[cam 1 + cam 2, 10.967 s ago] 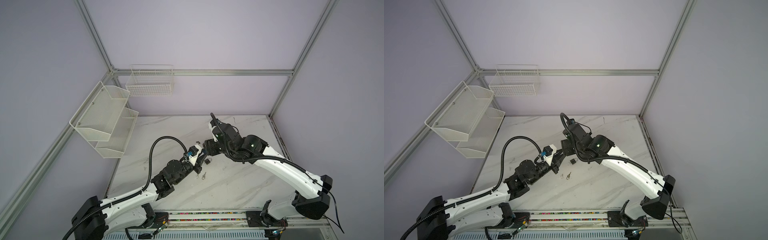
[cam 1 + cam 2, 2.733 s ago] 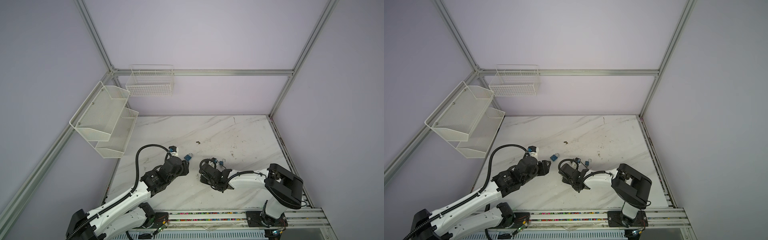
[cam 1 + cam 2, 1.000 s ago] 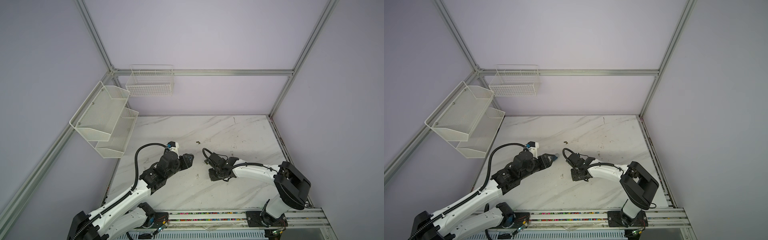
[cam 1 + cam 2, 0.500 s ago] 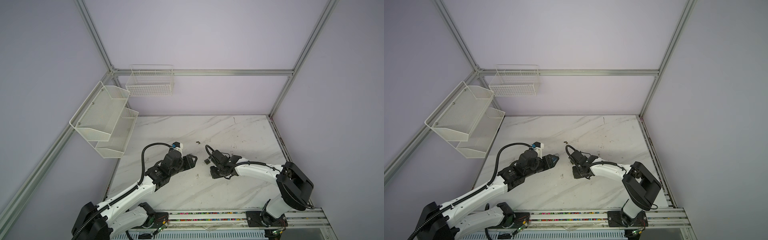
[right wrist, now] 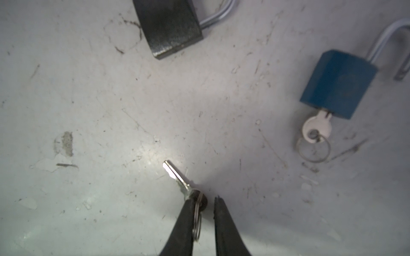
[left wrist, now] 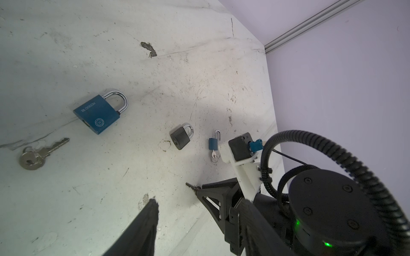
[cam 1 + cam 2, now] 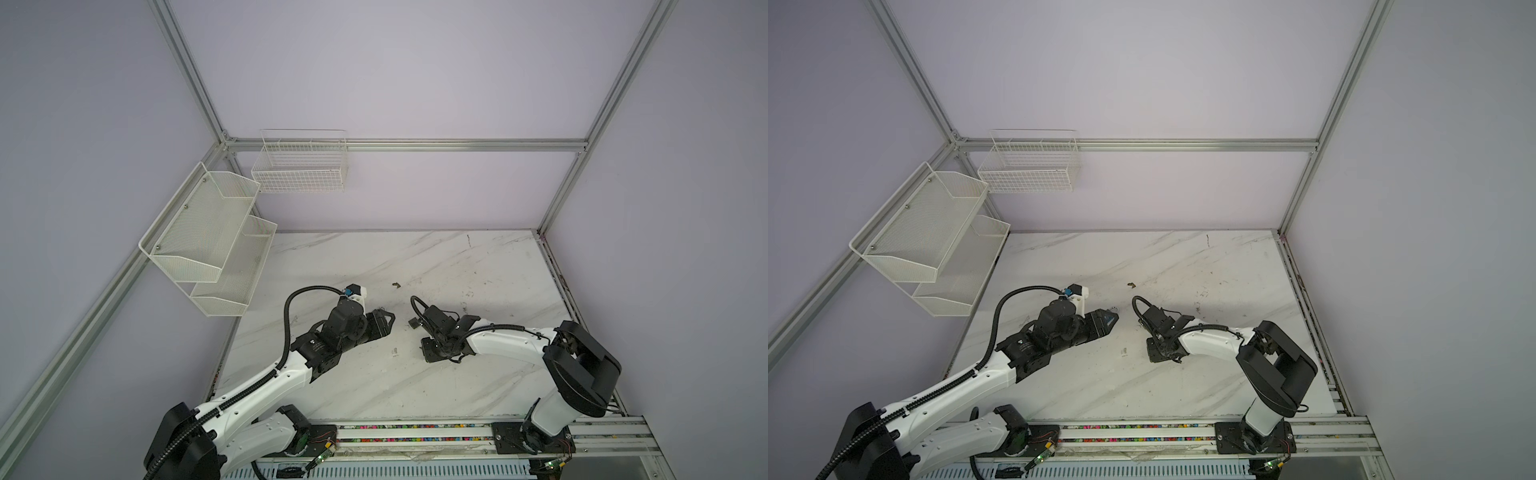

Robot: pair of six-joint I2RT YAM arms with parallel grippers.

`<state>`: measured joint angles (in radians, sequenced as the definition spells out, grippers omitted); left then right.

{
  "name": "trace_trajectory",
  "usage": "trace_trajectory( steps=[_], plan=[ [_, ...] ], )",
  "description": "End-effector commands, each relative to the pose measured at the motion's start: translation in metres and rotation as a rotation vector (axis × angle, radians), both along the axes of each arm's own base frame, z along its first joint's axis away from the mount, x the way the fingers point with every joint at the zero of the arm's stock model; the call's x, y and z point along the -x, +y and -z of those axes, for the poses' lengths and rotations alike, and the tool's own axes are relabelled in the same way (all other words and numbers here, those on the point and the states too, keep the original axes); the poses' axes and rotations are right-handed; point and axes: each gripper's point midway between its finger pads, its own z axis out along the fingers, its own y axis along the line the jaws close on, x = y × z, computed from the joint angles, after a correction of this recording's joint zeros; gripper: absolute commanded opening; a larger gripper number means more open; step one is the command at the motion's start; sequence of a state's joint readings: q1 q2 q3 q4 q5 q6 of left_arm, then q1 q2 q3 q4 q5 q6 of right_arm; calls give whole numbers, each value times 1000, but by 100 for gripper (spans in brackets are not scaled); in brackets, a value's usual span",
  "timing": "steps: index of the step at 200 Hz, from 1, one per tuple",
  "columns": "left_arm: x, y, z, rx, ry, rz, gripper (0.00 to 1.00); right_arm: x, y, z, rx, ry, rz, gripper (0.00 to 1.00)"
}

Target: Unlock with the key

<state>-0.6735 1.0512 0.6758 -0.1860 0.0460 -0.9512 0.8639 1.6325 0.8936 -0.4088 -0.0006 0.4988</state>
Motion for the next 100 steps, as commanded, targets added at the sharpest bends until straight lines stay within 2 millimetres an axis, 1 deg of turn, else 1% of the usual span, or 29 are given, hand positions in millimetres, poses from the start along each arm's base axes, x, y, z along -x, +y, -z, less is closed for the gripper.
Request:
trace_trajectory(
  steps=[1,20,34,53,100],
  plan=[
    [-3,-2,-3,29,-11,-1,59,0,-2,9,22,5,-8,18],
    [-2,-2,-1,27,-8,-1,59,1,-4,13,34,12,-11,17],
    [-3,-2,-2,28,-9,-1,59,1,-4,12,32,12,-13,15],
    [-3,-3,-3,35,-9,0,59,-2,-3,6,23,-4,-11,13],
    [-1,-5,-5,77,-3,-3,59,-5,0,-1,12,-23,-21,6]
  ],
)
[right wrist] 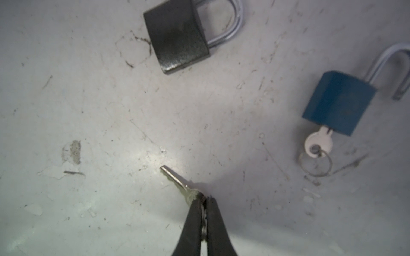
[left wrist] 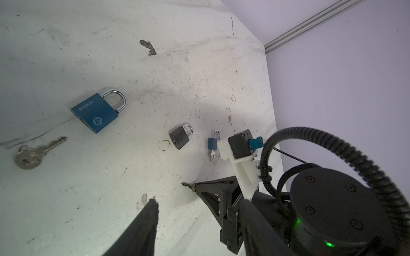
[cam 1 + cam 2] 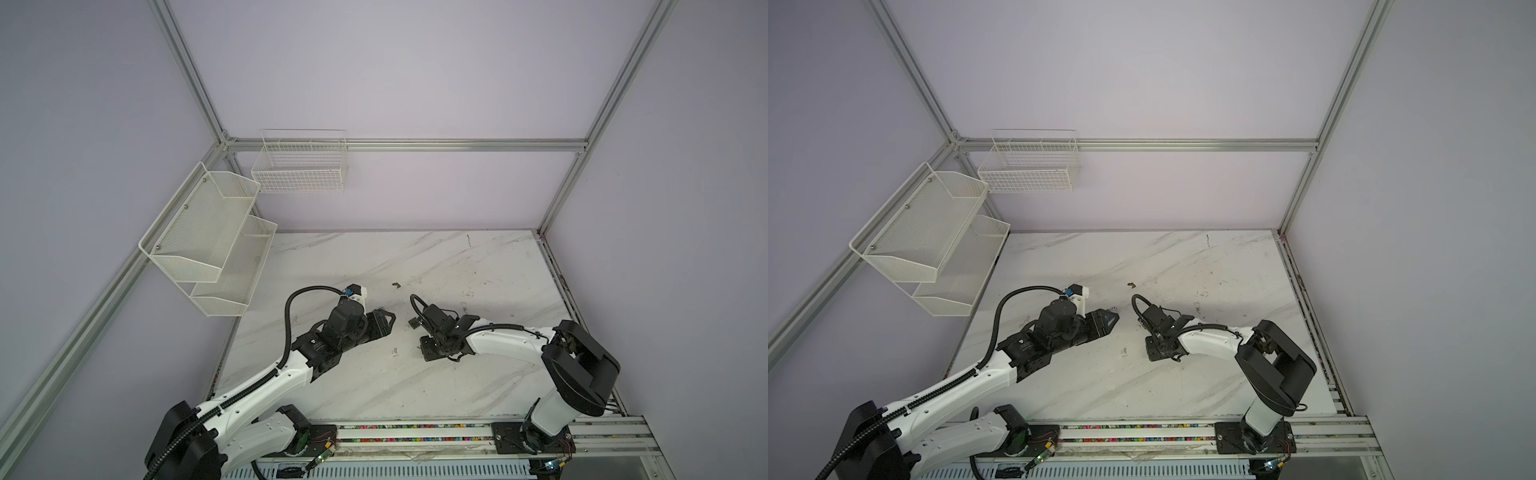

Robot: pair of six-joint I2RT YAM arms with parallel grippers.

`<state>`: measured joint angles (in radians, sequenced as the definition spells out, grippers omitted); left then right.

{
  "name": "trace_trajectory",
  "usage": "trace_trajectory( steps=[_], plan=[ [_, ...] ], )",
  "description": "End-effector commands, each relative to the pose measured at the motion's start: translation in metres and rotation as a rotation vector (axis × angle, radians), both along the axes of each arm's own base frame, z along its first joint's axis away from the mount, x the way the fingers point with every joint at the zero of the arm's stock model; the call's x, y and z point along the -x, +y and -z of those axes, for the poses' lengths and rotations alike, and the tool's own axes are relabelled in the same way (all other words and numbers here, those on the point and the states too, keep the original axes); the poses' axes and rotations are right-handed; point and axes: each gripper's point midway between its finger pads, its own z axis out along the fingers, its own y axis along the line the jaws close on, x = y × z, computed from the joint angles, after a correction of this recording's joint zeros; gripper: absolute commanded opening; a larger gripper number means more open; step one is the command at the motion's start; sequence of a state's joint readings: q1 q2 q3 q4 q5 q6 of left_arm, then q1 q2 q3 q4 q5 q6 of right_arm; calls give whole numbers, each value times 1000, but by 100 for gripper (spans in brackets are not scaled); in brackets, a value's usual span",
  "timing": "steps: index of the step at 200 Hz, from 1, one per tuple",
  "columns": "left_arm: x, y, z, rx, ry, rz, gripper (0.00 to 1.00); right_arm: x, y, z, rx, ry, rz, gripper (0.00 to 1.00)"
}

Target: Unlock with the key

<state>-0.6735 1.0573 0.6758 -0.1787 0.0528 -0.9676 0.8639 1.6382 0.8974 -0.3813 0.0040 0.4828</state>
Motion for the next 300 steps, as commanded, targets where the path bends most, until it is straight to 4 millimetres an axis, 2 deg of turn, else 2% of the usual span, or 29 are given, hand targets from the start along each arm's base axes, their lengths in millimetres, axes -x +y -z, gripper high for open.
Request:
trace_trajectory(
  steps=[1,14,68,101,107,112,134,169,210,247,267,300],
  plan=[
    [-1,-4,-6,64,-13,0,59,0,-5,0,25,0,-8,6],
    [-2,-7,-9,82,-20,9,59,0,-3,-3,16,-11,-20,0],
    [1,-13,-26,126,-35,39,60,-5,8,-39,-110,-98,-40,0],
    [3,-8,-33,170,-42,5,60,-7,10,-75,-203,-186,-37,0],
    [3,-7,-35,183,-45,0,60,-7,10,-76,-210,-190,-38,0],
    [4,-7,-36,193,-44,-4,60,-7,11,-89,-242,-218,-39,0],
    [4,-6,-45,257,-52,-29,59,-8,11,-111,-305,-276,-38,0],
    [-2,-6,-59,362,-86,-80,59,-11,19,-156,-437,-379,-48,0],
    [-7,-17,-77,382,-152,-78,57,-18,28,-197,-565,-445,-10,0],
    [-6,-35,-95,388,-268,-28,52,-22,43,-217,-655,-455,-15,0],
    [-6,-42,-95,365,-298,-9,49,-25,46,-219,-660,-451,-9,0],
    [-8,-42,-90,327,-335,-41,41,-26,51,-221,-689,-440,-1,0]
  ],
)
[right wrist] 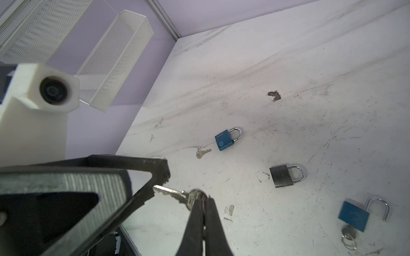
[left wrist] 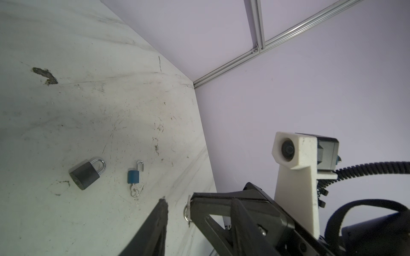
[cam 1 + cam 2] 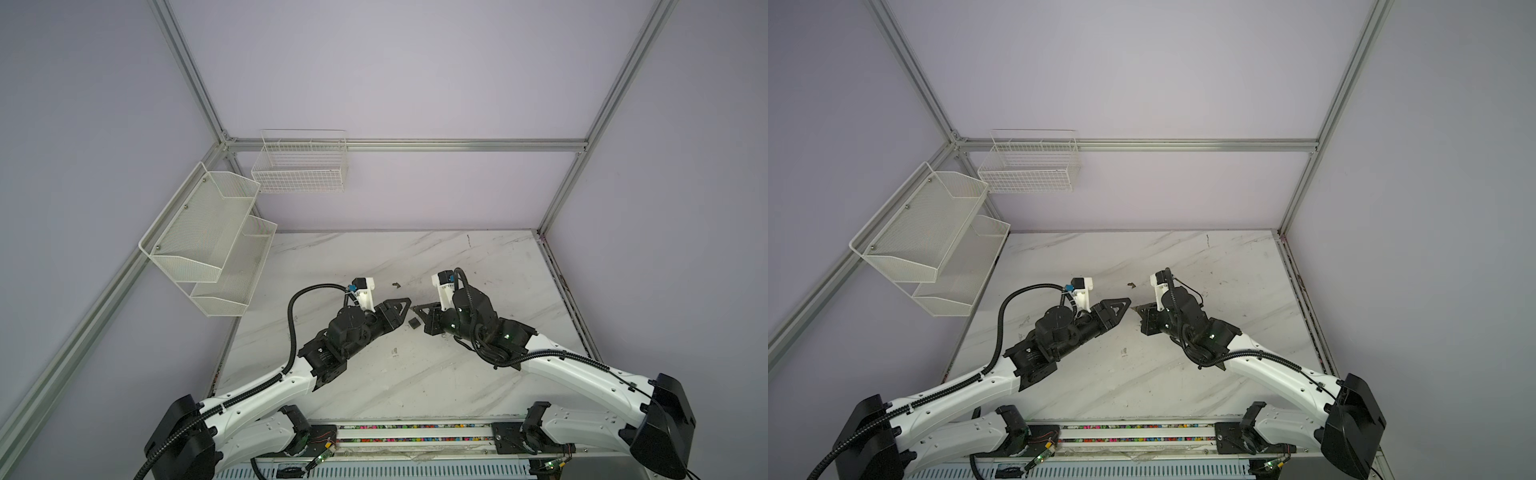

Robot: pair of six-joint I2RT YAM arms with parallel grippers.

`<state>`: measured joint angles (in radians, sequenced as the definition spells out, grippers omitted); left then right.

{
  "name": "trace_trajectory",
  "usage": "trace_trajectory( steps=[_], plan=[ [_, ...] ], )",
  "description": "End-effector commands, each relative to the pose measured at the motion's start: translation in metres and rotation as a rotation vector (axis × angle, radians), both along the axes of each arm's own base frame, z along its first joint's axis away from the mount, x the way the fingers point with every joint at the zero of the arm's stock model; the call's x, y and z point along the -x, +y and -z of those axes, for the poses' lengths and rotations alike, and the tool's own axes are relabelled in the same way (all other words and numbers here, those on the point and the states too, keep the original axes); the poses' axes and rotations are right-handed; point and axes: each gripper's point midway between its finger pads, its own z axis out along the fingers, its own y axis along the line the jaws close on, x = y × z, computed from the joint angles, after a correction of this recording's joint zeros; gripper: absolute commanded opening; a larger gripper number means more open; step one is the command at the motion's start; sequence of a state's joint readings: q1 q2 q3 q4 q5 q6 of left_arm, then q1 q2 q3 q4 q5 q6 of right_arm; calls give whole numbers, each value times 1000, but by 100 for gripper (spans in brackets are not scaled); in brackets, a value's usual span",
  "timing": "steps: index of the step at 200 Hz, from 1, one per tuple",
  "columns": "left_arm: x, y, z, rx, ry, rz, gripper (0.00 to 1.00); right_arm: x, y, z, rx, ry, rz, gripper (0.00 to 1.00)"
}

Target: Unlock with the key

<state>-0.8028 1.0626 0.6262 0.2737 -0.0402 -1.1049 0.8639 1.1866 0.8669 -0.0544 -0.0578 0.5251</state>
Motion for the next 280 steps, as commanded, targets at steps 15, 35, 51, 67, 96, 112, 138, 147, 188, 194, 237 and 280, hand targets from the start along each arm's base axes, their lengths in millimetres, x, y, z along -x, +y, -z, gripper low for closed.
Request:
trace_trajectory(
  steps=[15,35,51,67,96,112,138,147,188,194,237,280],
  plan=[
    [-4,1,-12,-27,-116,-52,35,-3,10,-18,-78,-3,-5,0],
    [-5,1,-7,-45,-117,-73,31,-2,11,-18,-92,2,-11,0],
    [-7,2,-4,-53,-112,-82,28,-2,11,-18,-92,2,-10,0],
    [-8,-1,-4,-65,-119,-78,26,-2,10,-19,-94,0,-7,0],
    [-9,-2,1,-78,-108,-79,19,-2,10,-19,-92,-1,-8,0],
    [-10,-1,1,-77,-108,-82,16,-2,9,-17,-85,3,-5,0],
    [-10,0,2,-74,-108,-90,10,-2,10,-17,-88,2,-4,0],
    [-11,0,1,-71,-110,-95,8,-2,10,-18,-89,-1,-7,0],
    [-12,2,-3,-75,-134,-103,0,-2,10,-19,-89,-6,-7,0],
    [-13,2,-3,-80,-135,-102,0,-2,9,-20,-90,-6,-7,0],
    [-13,2,-13,-162,-179,-10,0,7,9,-32,-128,-6,-39,30],
    [-9,-4,-29,-212,-237,153,0,23,11,-45,-168,-16,-203,47]
  ],
)
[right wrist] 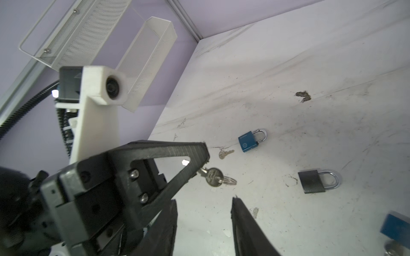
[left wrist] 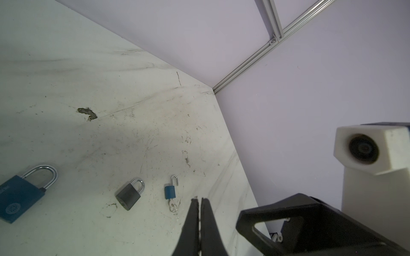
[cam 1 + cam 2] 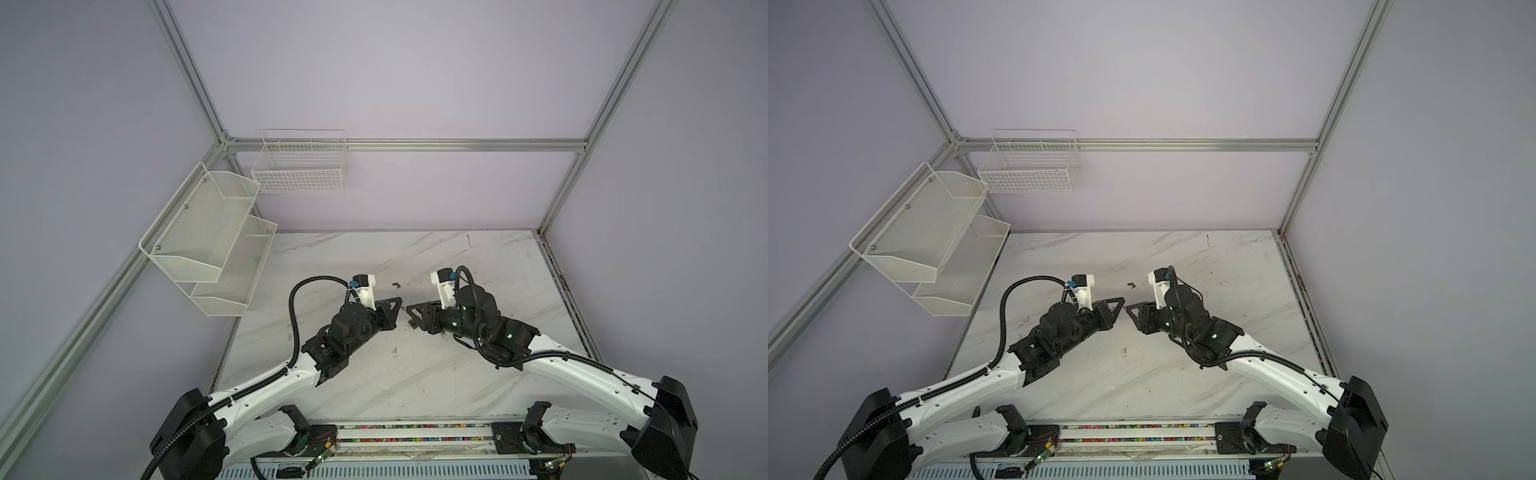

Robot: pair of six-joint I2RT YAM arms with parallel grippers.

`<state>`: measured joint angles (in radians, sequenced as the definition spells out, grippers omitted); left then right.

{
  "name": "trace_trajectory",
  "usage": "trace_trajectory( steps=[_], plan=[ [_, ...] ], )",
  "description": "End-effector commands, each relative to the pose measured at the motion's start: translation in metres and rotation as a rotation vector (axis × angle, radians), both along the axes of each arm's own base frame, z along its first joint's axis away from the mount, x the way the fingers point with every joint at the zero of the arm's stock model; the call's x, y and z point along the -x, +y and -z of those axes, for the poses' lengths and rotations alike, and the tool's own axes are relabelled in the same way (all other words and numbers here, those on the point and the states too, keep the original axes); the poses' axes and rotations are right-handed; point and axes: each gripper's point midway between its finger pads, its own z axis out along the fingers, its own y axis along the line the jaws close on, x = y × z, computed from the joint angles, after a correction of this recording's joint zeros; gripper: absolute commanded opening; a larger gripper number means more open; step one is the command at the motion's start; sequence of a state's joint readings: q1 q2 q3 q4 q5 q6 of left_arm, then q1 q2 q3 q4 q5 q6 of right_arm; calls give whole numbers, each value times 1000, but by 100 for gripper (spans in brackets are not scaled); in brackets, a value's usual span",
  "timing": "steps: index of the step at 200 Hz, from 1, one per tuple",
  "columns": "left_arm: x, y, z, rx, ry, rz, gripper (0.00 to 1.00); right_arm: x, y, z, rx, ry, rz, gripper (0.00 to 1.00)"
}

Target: Unlock with the key

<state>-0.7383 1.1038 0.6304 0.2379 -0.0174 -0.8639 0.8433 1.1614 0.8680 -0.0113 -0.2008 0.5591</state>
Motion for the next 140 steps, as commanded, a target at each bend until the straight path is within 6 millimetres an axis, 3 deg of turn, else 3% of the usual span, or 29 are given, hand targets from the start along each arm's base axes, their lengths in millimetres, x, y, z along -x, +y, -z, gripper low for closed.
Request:
trace_trajectory(
  steps=[1,73,140],
  plan=[
    [9,-16,-51,-1,-116,164,0,10,0,-25,-64,-43,-104,48],
    [18,-33,-84,-16,-187,316,0,12,-30,-29,-196,-48,-279,48],
    [22,-45,-101,36,-242,384,0,23,-28,-31,-318,-40,-364,47]
  ],
)
